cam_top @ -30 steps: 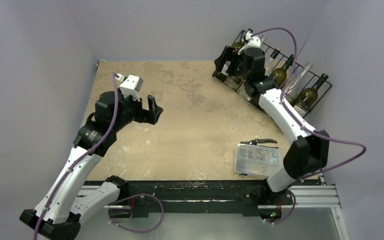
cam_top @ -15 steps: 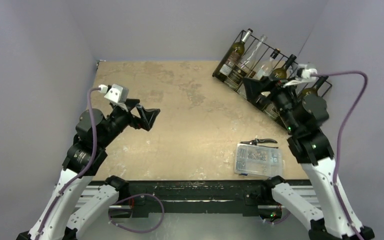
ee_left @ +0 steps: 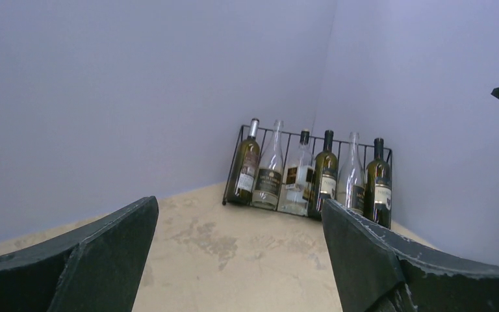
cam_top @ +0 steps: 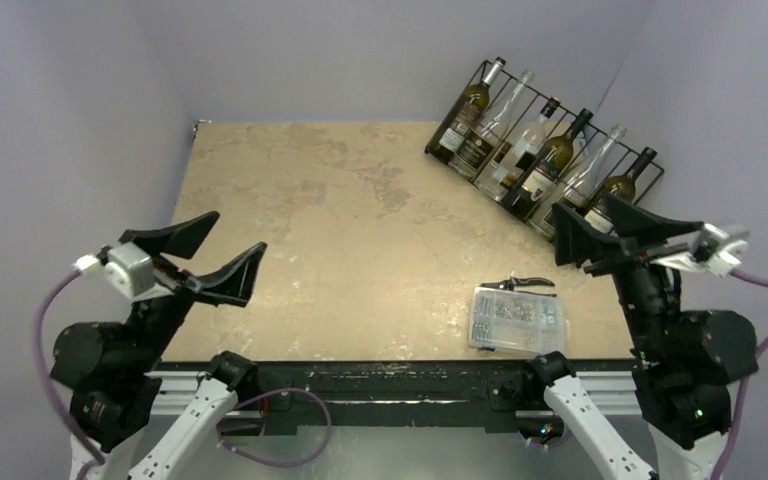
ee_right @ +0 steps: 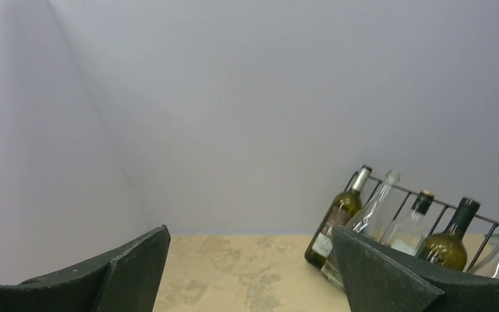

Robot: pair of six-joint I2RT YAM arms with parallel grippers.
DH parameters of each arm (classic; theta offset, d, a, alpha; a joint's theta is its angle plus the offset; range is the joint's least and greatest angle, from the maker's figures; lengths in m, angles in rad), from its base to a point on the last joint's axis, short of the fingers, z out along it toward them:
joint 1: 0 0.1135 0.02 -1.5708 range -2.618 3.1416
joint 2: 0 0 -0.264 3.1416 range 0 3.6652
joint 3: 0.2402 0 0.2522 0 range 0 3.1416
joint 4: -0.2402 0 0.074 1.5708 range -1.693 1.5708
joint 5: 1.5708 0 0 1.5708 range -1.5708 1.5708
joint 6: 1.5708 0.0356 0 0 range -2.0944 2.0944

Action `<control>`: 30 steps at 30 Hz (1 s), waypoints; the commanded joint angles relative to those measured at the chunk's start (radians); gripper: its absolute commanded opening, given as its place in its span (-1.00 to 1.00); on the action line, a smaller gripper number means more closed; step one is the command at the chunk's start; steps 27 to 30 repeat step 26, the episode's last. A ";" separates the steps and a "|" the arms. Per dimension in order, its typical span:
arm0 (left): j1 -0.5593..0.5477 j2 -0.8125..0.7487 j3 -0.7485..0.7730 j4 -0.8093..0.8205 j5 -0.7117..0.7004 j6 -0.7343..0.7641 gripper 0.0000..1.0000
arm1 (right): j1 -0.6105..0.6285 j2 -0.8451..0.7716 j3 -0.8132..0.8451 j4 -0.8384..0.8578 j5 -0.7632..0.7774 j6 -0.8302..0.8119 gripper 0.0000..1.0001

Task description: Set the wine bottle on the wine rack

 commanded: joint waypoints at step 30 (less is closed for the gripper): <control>0.006 -0.070 0.125 0.020 -0.049 0.058 0.95 | -0.002 -0.122 0.075 0.045 0.103 -0.112 0.98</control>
